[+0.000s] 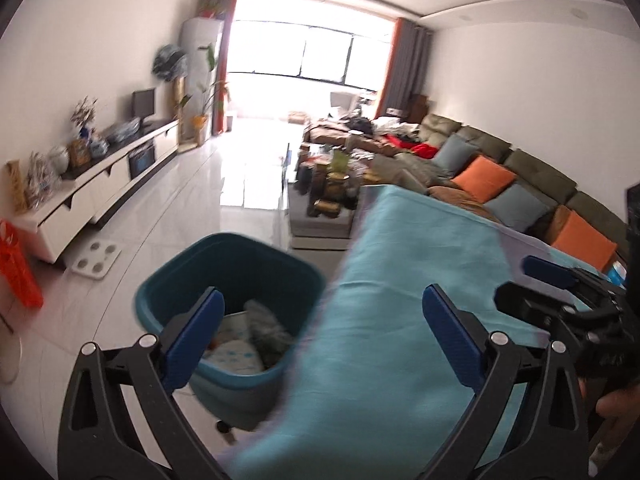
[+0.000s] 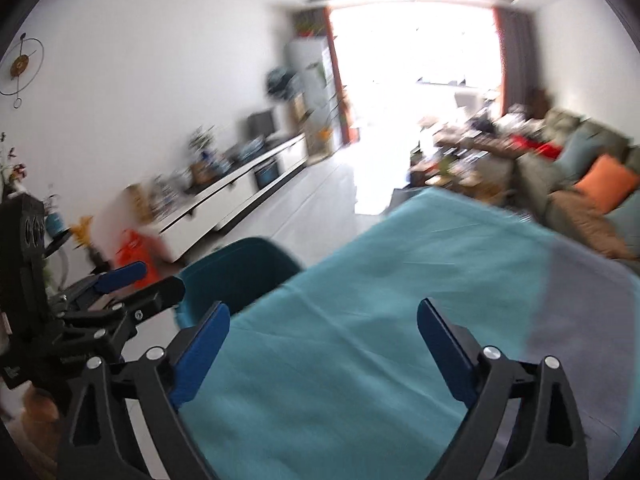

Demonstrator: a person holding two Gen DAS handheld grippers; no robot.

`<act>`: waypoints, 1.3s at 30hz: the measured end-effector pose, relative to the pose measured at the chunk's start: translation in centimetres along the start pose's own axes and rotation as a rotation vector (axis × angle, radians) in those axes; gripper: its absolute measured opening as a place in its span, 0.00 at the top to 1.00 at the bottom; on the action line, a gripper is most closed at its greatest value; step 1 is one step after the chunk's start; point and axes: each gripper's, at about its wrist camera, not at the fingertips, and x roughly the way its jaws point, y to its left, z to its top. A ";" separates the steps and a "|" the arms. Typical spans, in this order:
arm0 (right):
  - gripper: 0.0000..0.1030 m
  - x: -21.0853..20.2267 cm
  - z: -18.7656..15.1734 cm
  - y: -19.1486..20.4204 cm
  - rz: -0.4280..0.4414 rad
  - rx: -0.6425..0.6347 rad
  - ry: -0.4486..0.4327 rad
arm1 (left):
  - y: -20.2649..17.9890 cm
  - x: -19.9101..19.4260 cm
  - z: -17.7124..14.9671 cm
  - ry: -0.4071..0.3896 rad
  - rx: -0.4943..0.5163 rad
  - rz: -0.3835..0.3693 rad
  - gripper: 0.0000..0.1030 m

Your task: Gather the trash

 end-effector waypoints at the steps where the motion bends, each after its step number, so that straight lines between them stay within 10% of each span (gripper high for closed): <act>1: 0.07 -1.2 -0.6 -0.7 -0.039 0.005 -0.018 | -0.9 0.0 -0.1 -0.006 0.015 -0.010 0.05; 16: 0.06 -11.6 -6.4 -8.3 -0.350 0.195 -0.170 | -11.1 -1.3 -0.8 -0.140 0.142 -0.099 0.05; 39: 0.06 -15.5 -8.4 -8.7 -0.473 0.219 -0.294 | -16.0 -2.9 -1.6 -0.224 0.218 -0.145 0.05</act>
